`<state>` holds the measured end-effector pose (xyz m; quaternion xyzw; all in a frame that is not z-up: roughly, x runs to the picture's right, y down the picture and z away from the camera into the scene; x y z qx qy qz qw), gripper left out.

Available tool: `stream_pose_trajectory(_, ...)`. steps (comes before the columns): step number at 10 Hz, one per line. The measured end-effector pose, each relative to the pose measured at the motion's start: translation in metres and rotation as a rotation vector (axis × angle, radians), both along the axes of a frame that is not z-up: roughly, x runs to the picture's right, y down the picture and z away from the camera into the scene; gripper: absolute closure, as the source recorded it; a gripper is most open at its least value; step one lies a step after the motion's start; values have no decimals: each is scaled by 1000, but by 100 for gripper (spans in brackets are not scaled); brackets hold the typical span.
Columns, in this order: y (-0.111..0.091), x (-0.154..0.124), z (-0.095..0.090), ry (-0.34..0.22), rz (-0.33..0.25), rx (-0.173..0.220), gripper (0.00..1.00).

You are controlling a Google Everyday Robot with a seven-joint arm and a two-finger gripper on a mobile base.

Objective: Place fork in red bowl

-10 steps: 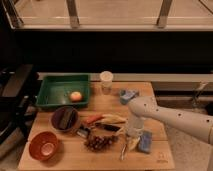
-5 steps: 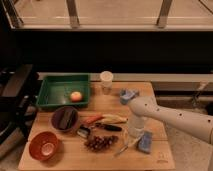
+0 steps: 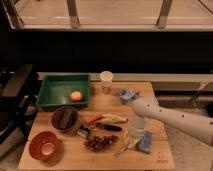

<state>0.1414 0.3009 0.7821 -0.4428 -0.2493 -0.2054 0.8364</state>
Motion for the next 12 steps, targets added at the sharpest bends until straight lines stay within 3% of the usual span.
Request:
stream_pose_trajectory(2,0,1,-1,2,-1,0,100)
stream_pose_trajectory(4,-19,0,-8,14,-7,59,100)
stream_pose_trajectory(6,-54,-11,-25,10,-18,129,100)
stream_pose_trajectory(8,-108,-28,-55,-11,-35,205,100)
stream_pose_trajectory(10,-138,-59,-68,-61,-65,251,100)
stream_pose_trajectory(12,-156,-108,-74,-143,-104,283,100)
